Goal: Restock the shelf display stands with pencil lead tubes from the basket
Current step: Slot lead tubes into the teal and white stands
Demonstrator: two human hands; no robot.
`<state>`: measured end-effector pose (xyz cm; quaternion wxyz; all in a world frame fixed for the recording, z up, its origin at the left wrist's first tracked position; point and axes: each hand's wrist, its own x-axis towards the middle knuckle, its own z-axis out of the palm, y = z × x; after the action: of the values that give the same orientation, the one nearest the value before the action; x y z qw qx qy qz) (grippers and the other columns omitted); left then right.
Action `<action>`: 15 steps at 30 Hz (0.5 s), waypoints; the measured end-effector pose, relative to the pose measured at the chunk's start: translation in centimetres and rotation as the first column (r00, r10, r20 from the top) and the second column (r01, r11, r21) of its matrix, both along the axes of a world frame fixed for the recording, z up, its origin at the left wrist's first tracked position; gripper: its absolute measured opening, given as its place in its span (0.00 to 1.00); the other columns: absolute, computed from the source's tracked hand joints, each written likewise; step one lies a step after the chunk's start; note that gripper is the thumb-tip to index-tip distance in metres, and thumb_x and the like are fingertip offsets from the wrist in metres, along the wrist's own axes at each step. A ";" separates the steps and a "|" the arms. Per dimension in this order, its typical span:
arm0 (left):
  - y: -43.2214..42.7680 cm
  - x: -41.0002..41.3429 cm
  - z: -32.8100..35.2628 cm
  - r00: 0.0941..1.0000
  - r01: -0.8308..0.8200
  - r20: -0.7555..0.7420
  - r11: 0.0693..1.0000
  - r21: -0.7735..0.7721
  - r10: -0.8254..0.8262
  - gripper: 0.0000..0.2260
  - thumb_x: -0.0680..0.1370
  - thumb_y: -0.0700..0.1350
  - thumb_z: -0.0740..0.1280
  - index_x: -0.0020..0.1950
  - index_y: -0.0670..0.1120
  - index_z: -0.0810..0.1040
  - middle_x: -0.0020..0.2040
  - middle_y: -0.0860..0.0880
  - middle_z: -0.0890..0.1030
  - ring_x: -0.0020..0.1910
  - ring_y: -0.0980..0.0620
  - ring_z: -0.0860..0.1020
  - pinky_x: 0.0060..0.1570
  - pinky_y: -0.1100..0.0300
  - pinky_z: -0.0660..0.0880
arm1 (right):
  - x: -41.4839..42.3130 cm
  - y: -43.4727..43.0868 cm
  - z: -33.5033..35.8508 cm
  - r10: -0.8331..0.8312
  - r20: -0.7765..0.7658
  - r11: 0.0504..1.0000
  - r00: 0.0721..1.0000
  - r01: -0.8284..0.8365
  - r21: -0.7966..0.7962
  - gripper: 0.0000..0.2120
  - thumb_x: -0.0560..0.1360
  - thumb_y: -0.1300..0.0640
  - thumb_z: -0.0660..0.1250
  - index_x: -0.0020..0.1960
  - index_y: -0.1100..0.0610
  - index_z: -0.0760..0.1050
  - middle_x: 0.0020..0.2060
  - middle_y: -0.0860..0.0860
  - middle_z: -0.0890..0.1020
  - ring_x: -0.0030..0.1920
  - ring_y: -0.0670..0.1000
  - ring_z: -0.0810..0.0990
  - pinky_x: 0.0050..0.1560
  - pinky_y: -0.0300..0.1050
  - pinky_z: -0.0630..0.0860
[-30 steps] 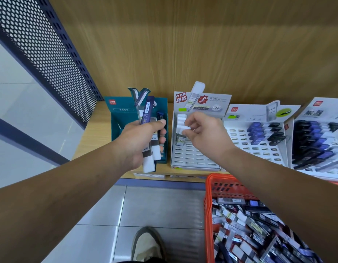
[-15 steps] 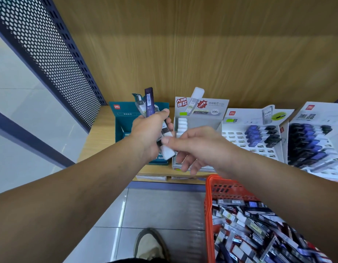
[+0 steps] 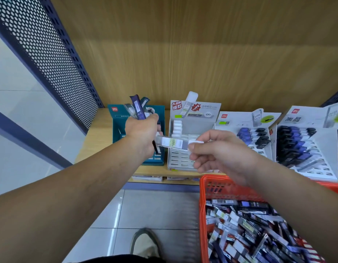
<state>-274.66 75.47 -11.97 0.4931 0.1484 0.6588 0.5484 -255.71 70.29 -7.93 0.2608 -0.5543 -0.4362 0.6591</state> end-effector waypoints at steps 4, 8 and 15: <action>-0.3 -0.4 -1.2 0.991 0.118 -0.060 0.992 -0.042 -0.121 0.11 0.80 0.39 0.70 0.62 0.39 0.76 0.36 0.45 0.74 0.28 0.50 0.72 0.29 0.58 0.76 | 0.8 1.8 -0.9 -0.160 0.031 0.979 0.987 0.154 0.134 0.07 0.77 0.63 0.73 0.44 0.60 0.76 0.34 0.58 0.80 0.32 0.55 0.77 0.35 0.51 0.78; -0.8 -0.6 -1.7 0.951 0.309 0.014 0.949 -0.055 -0.309 0.08 0.81 0.43 0.71 0.56 0.41 0.75 0.36 0.45 0.74 0.29 0.49 0.72 0.28 0.58 0.75 | 0.9 3.4 -2.8 -0.275 0.142 0.921 0.951 0.219 0.322 0.08 0.79 0.62 0.72 0.45 0.59 0.73 0.38 0.57 0.83 0.36 0.54 0.84 0.47 0.57 0.84; -1.6 -1.4 -1.6 0.914 0.406 0.056 0.911 -0.070 -0.402 0.06 0.81 0.42 0.71 0.54 0.42 0.75 0.36 0.45 0.75 0.29 0.51 0.73 0.29 0.57 0.74 | -0.5 4.2 -7.2 -0.157 0.421 0.859 0.893 -0.086 0.504 0.06 0.76 0.59 0.75 0.44 0.54 0.78 0.33 0.53 0.83 0.30 0.50 0.78 0.31 0.46 0.73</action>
<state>-276.11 73.85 -13.60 0.6145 0.2504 0.6252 0.4108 -256.21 74.54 -15.17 0.3029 -0.6101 -0.6323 0.3692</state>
